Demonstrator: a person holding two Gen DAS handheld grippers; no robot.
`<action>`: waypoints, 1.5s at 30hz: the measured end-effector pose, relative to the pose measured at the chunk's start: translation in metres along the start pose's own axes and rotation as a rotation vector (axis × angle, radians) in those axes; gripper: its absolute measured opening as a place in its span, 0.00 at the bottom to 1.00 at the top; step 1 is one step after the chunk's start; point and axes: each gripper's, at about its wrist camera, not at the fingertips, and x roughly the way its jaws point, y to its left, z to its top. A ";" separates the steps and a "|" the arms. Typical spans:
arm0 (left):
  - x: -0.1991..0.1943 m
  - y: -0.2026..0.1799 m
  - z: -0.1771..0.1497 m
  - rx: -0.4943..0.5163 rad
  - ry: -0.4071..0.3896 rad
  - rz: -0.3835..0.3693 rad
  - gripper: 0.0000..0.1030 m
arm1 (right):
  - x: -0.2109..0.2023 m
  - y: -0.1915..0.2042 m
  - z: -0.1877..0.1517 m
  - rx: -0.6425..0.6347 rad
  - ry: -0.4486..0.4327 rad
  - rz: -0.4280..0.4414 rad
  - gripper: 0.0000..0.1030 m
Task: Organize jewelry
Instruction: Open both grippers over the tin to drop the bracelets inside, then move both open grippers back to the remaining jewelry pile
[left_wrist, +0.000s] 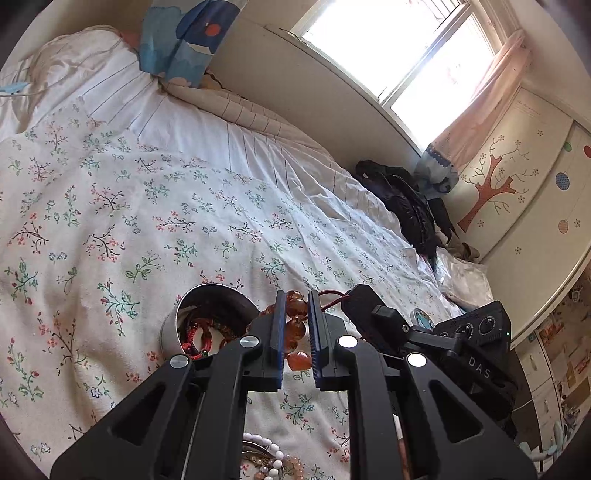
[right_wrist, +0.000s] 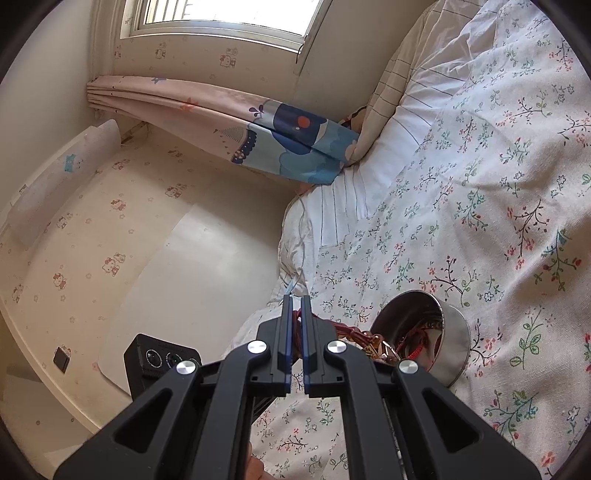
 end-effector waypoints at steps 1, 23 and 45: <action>0.002 0.000 0.000 -0.001 0.002 0.002 0.10 | -0.001 0.001 0.000 -0.003 -0.001 -0.005 0.05; 0.005 0.046 0.009 -0.174 -0.016 0.152 0.36 | 0.031 -0.021 -0.003 -0.017 0.058 -0.235 0.51; -0.003 0.054 0.008 -0.222 -0.045 0.198 0.47 | 0.049 -0.014 -0.013 -0.090 0.143 -0.250 0.64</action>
